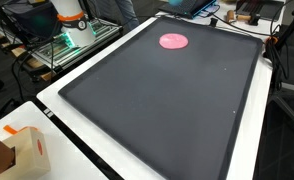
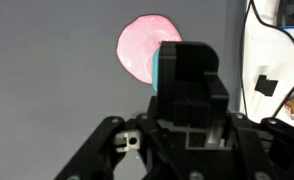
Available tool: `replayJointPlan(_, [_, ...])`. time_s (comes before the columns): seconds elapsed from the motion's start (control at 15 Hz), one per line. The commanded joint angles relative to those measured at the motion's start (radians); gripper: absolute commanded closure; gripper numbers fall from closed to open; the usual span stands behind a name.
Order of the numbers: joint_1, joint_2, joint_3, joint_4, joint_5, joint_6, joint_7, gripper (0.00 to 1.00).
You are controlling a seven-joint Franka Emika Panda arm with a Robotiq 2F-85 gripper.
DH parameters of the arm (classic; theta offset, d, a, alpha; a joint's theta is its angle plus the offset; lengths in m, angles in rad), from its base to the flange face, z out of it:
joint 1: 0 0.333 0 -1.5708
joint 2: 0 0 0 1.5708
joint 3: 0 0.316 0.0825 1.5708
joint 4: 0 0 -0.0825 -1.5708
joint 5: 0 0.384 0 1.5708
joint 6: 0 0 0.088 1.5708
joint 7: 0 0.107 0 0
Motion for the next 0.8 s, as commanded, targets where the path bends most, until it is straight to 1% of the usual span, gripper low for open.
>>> replayJointPlan(0.0, [0.002,0.004,-0.022,0.005,0.044,-0.011,-0.03,0.74])
replayJointPlan(0.13, [-0.006,0.013,-0.061,0.004,0.146,-0.013,-0.105,0.74])
replayJointPlan(0.33, [-0.017,0.026,-0.12,0.002,0.31,-0.024,-0.267,0.74])
replayJointPlan(0.53, [-0.032,0.047,-0.169,-0.005,0.421,-0.036,-0.45,0.74])
replayJointPlan(0.73, [-0.046,0.068,-0.205,-0.009,0.52,-0.082,-0.624,0.74])
